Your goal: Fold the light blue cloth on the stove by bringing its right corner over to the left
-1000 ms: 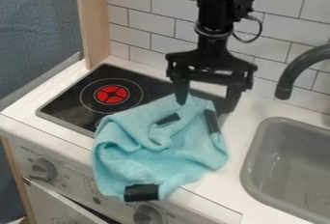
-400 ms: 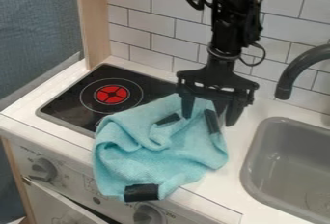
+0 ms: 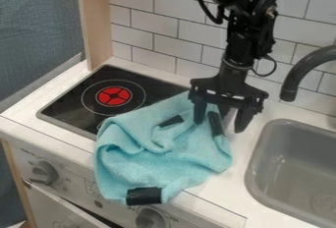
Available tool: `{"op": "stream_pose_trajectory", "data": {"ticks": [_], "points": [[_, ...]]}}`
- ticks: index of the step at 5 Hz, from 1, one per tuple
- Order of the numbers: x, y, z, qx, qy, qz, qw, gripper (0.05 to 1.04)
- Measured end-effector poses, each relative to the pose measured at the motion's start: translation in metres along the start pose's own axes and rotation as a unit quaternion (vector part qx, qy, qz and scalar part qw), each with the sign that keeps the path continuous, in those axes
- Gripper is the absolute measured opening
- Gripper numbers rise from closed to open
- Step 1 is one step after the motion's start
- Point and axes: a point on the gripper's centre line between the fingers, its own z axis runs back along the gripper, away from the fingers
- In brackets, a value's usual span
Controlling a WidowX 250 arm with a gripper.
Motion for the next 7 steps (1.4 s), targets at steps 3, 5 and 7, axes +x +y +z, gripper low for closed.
{"op": "stream_pose_trajectory", "data": {"ticks": [3,5,7], "points": [[0.010,-0.011,-0.023,0.004,0.014,-0.013,0.9998,0.934],[0.011,-0.012,-0.024,0.004,0.009,-0.016,0.9998,0.392],[0.004,-0.014,-0.021,-0.005,0.038,-0.005,0.9993,0.126]]}}
